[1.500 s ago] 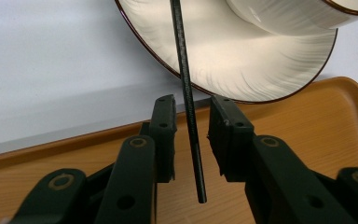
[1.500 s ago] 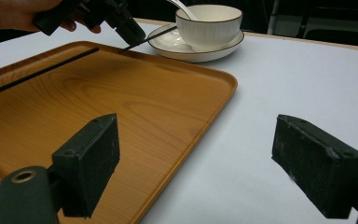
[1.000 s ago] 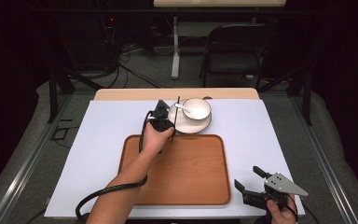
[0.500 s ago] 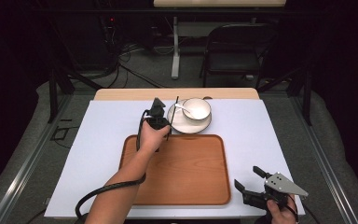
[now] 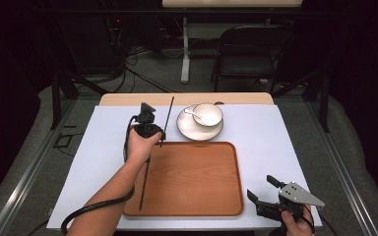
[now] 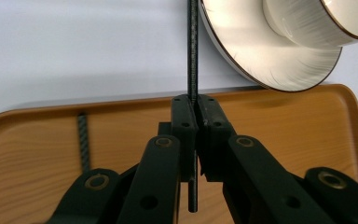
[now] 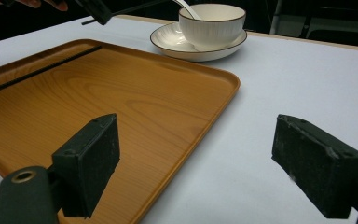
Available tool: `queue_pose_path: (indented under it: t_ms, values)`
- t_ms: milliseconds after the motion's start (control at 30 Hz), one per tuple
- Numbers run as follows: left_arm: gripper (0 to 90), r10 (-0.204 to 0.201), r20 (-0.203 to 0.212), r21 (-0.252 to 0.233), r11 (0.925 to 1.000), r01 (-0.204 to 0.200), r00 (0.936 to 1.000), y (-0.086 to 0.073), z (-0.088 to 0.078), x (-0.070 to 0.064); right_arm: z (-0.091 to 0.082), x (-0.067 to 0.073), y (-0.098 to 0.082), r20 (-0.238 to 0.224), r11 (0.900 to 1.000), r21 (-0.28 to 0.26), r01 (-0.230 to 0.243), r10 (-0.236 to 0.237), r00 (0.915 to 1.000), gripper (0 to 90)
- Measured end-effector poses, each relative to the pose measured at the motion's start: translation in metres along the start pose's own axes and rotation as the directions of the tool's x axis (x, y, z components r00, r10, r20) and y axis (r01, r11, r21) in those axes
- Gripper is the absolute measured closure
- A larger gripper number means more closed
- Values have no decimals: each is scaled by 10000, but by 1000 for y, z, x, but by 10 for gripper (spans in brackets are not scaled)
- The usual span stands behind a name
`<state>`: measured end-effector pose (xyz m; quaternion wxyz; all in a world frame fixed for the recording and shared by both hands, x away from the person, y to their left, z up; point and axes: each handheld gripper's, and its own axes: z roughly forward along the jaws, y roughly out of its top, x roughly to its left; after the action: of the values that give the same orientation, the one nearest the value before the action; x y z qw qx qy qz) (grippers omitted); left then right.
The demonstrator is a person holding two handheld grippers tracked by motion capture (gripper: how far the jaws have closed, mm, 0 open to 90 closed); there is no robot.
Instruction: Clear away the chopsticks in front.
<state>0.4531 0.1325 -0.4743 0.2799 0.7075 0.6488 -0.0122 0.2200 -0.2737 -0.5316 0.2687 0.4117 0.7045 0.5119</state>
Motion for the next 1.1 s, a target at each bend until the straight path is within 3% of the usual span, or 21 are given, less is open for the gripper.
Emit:
queue_pose_path:
  t_ms: [700, 900, 1100]
  values:
    - [864, 373, -107, -294, 9989, -376, 9992, -36, -56, 23, -1, -1, -1, -4, 9998, -77, -171, 171, 9999, 147]
    - [864, 149, 163, -301, 9994, -144, 9998, -58, -69, 37, -2, -1, -1, -15, 9999, -74, -144, 143, 9999, 147]
    - [864, 23, 182, -278, 9996, -18, 9998, -88, -79, 53, -2, 0, 0, 14, 9999, -53, -111, 111, 9999, 147]
